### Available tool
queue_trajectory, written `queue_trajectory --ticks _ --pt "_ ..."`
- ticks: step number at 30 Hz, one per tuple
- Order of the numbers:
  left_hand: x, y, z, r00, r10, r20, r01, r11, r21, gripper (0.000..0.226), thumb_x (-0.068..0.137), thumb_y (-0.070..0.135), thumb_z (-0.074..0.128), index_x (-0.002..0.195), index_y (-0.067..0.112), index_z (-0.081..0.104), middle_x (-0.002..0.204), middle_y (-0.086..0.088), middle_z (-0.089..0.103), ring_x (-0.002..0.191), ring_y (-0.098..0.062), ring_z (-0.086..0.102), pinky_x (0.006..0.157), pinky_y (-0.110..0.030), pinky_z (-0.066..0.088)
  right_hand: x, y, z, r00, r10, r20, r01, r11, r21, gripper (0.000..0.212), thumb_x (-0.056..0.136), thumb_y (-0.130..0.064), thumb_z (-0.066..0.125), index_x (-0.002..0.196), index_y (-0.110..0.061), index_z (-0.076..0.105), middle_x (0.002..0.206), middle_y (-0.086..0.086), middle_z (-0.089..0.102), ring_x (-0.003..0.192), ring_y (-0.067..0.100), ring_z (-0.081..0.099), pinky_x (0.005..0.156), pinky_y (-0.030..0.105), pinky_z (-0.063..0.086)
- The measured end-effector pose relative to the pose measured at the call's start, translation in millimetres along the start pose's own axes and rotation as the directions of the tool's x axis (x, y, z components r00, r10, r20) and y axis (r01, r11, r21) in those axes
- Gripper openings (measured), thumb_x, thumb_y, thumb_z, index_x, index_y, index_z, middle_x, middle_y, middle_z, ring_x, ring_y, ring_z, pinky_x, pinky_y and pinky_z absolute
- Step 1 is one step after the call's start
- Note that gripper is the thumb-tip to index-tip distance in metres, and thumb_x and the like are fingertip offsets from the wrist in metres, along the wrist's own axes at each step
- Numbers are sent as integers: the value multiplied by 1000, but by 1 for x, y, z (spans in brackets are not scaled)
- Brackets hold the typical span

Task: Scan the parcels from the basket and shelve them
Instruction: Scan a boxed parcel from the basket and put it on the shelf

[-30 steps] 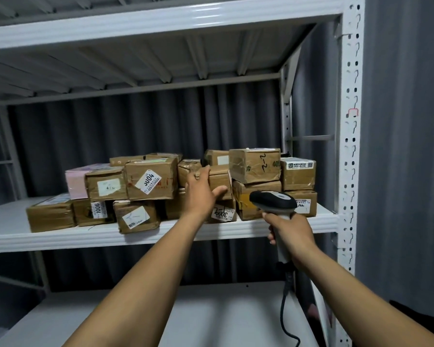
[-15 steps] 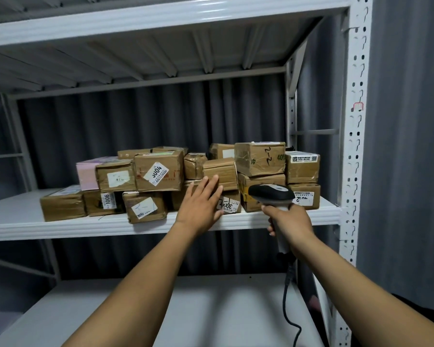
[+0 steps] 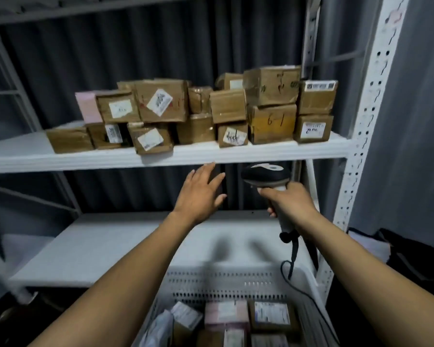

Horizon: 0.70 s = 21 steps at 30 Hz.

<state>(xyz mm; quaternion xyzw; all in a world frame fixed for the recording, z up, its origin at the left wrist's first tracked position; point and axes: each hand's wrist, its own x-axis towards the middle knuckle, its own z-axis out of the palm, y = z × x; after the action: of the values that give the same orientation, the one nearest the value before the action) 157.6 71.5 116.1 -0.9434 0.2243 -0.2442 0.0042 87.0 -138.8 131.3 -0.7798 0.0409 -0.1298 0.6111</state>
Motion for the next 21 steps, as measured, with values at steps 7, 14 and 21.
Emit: queue_trajectory --ticks 7,14,21 --pt "-135 8 101 956 -86 279 121 987 -110 56 95 40 53 144 15 43 156 -16 25 143 -32 25 115 -40 22 -54 101 29 982 145 119 -121 974 -194 11 82 -23 72 82 -14 65 61 6 64 50 17 60 54 30 51" --pt "-252 16 184 737 -258 625 395 914 -88 57 94 40 53 146 19 39 156 -14 26 141 -32 29 114 -36 28 -91 185 50 926 258 276 -122 896 -427 21 83 -27 73 86 -7 65 72 7 65 71 25 62 69 37 50" --pt "-311 39 252 471 -152 869 524 841 -137 46 94 37 56 139 25 49 146 -5 42 126 -27 49 103 -30 40 -105 242 69 870 339 359 -128 856 -500 38 88 -28 69 99 8 66 87 27 69 80 37 66 69 38 53"
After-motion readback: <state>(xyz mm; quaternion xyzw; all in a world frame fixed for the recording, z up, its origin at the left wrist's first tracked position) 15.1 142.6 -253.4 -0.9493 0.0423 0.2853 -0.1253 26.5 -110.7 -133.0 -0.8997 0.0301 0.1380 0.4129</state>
